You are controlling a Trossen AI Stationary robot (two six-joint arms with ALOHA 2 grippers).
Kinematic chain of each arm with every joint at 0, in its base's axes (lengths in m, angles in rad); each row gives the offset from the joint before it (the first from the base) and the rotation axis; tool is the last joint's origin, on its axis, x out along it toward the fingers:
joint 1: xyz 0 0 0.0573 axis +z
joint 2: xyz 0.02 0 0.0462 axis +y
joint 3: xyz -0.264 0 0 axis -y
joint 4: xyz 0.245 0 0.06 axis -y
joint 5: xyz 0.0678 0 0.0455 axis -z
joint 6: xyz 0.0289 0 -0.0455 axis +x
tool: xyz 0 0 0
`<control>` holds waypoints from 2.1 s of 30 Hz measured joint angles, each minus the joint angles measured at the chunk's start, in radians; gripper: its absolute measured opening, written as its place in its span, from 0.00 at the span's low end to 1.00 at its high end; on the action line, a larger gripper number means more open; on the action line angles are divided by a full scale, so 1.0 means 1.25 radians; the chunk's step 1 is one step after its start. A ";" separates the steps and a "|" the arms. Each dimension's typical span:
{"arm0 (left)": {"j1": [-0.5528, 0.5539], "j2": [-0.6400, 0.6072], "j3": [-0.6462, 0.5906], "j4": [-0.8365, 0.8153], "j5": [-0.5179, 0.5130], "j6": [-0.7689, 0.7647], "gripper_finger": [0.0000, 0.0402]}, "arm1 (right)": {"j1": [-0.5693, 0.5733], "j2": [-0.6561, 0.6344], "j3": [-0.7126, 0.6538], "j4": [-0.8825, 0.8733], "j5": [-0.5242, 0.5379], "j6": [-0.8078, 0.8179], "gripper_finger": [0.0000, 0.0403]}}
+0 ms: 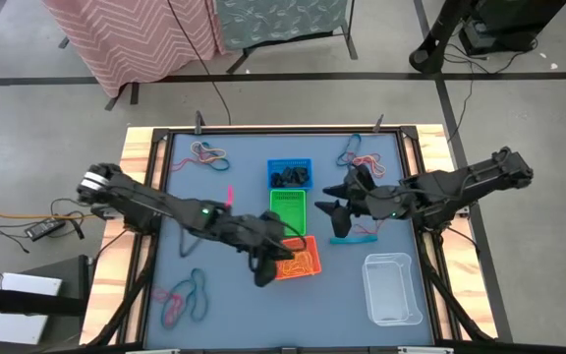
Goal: Sort rubber bands into baskets
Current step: Put the yellow rubber band into the orange bin
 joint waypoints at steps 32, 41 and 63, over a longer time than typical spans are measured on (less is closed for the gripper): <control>0.147 0.128 0.000 -0.252 0.147 0.035 0.49 | -0.038 0.009 0.001 -0.213 0.024 0.202 0.61; 0.255 -0.277 -0.155 -0.263 -0.141 0.072 0.51 | -0.296 0.054 -0.078 -0.577 -0.094 0.383 0.56; 0.388 -0.491 -0.665 0.469 -0.039 -0.313 0.51 | -0.823 0.230 -0.305 -0.077 -0.314 0.302 0.45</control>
